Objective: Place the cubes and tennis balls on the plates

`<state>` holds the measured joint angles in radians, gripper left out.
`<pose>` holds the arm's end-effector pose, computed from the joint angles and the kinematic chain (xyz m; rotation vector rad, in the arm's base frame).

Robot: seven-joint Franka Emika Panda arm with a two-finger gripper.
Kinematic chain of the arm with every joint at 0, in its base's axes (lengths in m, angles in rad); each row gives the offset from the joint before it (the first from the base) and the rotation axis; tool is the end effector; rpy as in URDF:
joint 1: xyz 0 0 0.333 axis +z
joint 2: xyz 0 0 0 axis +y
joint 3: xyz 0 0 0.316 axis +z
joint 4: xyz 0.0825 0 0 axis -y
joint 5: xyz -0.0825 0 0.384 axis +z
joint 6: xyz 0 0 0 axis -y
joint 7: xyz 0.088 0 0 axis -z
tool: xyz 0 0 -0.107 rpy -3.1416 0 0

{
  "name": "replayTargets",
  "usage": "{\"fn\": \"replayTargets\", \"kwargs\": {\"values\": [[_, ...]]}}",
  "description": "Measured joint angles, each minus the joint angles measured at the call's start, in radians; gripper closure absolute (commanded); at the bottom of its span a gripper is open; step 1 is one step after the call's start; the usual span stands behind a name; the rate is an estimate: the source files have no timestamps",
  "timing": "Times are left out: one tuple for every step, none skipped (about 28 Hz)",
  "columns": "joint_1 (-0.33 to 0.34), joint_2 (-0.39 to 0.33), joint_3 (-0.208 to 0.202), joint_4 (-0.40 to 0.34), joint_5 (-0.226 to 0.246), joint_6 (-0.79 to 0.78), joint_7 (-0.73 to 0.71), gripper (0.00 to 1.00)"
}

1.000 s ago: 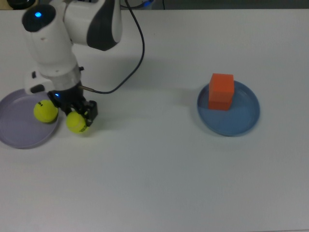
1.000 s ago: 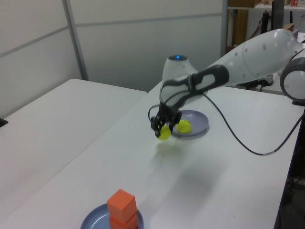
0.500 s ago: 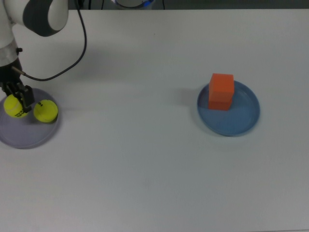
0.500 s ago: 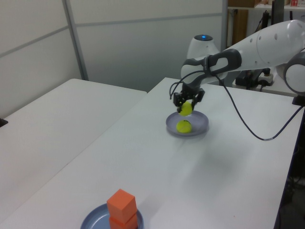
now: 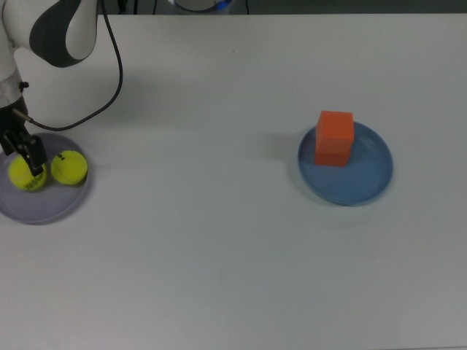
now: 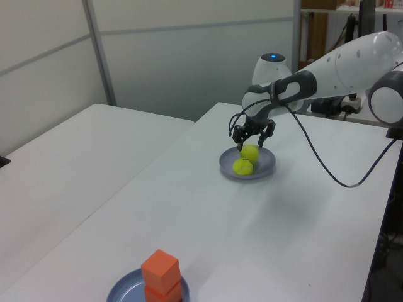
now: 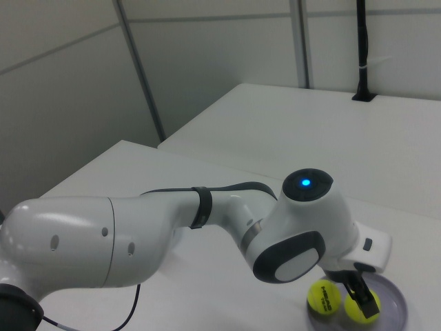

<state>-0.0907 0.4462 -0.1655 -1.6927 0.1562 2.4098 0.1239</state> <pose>0.6731 -0.1613 0.3694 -2.9986 0.6956 -0.4358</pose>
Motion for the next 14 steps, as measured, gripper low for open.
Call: {"fn": "replayTargets", "kwargs": {"values": [[0.003, -0.006, 0.0, 0.002, 0.0, -0.005, -0.001, 0.0], [0.005, -0.012, 0.002, 0.003, 0.0, -0.012, -0.001, 0.0], [0.007, -0.02, 0.003, 0.005, 0.0, -0.028, -0.002, 0.0], [0.01, -0.031, 0.005, 0.008, 0.0, -0.051, -0.002, 0.0], [0.013, -0.044, 0.007, 0.011, 0.0, -0.076, -0.002, 0.0], [0.02, -0.066, 0.009, 0.016, 0.0, -0.116, -0.002, 0.0], [0.025, -0.083, 0.011, 0.019, 0.0, -0.144, -0.002, 0.0], [0.033, -0.102, 0.014, 0.022, 0.0, -0.178, -0.002, 0.0], [0.039, -0.123, 0.02, 0.026, 0.0, -0.215, -0.002, 0.0], [0.045, -0.145, 0.029, 0.029, 0.0, -0.251, -0.002, 0.0], [0.05, -0.167, 0.043, 0.032, 0.0, -0.286, -0.002, 0.0], [0.055, -0.198, 0.067, 0.032, 0.0, -0.327, -0.001, 0.0], [0.058, -0.218, 0.086, 0.032, 0.0, -0.351, 0.002, 0.0], [0.061, -0.236, 0.111, 0.032, -0.001, -0.376, 0.008, 0.0]]}}
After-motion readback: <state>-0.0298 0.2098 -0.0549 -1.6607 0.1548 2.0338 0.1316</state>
